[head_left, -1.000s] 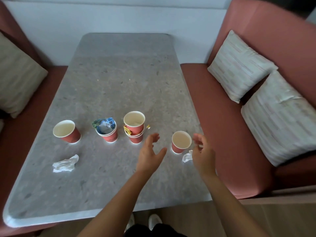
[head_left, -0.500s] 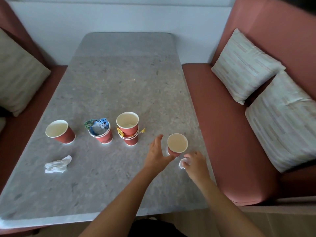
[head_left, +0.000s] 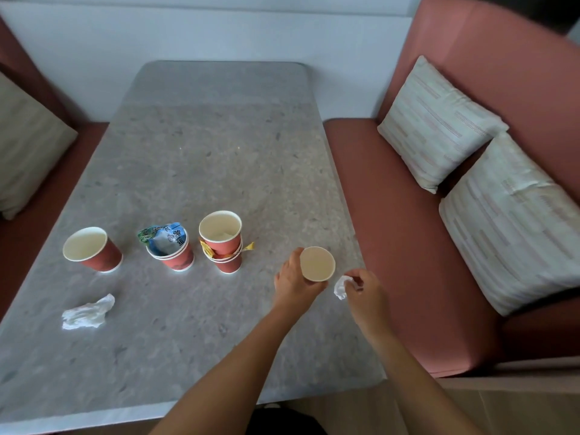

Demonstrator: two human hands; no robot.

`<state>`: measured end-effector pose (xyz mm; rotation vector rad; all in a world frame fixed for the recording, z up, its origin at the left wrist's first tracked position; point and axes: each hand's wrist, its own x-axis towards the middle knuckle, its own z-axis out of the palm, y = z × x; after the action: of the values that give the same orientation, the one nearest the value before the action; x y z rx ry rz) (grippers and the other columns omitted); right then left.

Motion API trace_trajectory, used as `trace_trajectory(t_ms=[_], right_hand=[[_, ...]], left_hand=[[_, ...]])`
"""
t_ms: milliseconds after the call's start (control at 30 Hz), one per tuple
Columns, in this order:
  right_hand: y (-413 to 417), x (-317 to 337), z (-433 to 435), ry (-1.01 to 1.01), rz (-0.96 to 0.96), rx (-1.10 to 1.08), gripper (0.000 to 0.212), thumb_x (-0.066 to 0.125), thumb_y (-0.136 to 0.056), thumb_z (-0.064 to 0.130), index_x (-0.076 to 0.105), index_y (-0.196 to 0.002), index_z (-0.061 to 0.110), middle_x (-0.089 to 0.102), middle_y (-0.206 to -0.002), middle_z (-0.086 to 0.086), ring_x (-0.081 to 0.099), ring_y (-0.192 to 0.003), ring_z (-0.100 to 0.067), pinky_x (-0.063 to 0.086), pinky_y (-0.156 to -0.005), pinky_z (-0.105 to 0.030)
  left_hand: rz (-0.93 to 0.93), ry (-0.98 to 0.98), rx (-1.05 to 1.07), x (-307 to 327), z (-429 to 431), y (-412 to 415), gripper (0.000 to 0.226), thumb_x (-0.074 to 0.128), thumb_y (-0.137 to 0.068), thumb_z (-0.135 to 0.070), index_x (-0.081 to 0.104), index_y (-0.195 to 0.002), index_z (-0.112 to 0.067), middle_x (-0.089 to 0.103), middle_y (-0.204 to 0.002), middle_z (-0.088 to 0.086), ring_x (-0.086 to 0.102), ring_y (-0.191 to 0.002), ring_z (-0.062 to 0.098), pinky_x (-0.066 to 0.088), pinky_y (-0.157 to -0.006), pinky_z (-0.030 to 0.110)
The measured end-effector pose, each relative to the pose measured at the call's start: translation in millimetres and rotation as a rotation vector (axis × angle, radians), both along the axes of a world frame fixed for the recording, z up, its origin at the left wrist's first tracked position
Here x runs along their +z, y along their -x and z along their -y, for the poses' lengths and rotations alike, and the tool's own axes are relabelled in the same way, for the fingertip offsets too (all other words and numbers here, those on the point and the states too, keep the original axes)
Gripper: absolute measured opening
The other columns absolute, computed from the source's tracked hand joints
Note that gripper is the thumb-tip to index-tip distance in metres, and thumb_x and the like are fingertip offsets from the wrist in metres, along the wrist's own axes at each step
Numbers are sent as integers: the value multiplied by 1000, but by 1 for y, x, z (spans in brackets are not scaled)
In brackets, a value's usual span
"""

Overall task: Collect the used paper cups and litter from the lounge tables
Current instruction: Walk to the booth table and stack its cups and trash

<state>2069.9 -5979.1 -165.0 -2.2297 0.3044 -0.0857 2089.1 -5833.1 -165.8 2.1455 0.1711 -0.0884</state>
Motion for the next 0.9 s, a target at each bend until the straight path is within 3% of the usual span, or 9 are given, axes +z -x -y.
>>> trace_trajectory(t_ms=[233,400,500,567,700,833,900], right_hand=[[-7,24,-23,-80,105,-50,16,57,-84,3,65,-89,15,64,-85,3,59,-79,-13,36,-61,0],[-22,55,-67,-192,236,-13,20,60,-83,1,62,-84,21,65,-83,5,63,-80,-15,41,-66,-5],[-35,72,-102,-330,269,53,15,62,-83,5,64,-86,20,70,-87,0,67,-82,-14,51,-74,-19],[-45,81,-128,-388,280,121,10,63,-82,13,65,-88,21,70,-91,-4,67,-86,-17,53,-77,-28],[-63,93,-172,-317,366,198,11,65,-82,6,67,-90,13,62,-93,-6,62,-87,-19,51,-77,-24],[-77,88,-199,-229,329,253,14,63,-80,1,67,-88,11,65,-91,-7,63,-83,-20,52,-78,-29],[-81,79,-205,-174,263,301,16,62,-80,1,67,-90,12,68,-93,-7,64,-85,-20,49,-79,-25]], left_hand=[[180,107,111,40,-20,-1,78,81,-68,-39,43,-132,-15,54,-126,2,50,-118,25,40,-100,50],[351,262,257,105,-59,-4,73,77,-65,-46,43,-126,-23,55,-119,-5,53,-111,15,45,-98,40],[411,309,351,132,-95,-7,75,71,-58,-56,44,-121,-27,55,-115,-5,55,-107,11,46,-93,32],[444,334,399,142,-121,-7,73,68,-53,-57,44,-116,-29,54,-109,-11,54,-99,-2,43,-87,22],[445,287,467,154,-165,-3,72,66,-52,-58,43,-113,-30,54,-111,-8,52,-96,0,36,-78,6],[355,208,478,155,-190,-1,74,64,-50,-63,39,-114,-37,52,-114,-7,51,-108,14,41,-96,32],[331,196,478,154,-196,-1,73,64,-50,-64,39,-114,-38,53,-115,-6,51,-111,16,41,-101,42]])
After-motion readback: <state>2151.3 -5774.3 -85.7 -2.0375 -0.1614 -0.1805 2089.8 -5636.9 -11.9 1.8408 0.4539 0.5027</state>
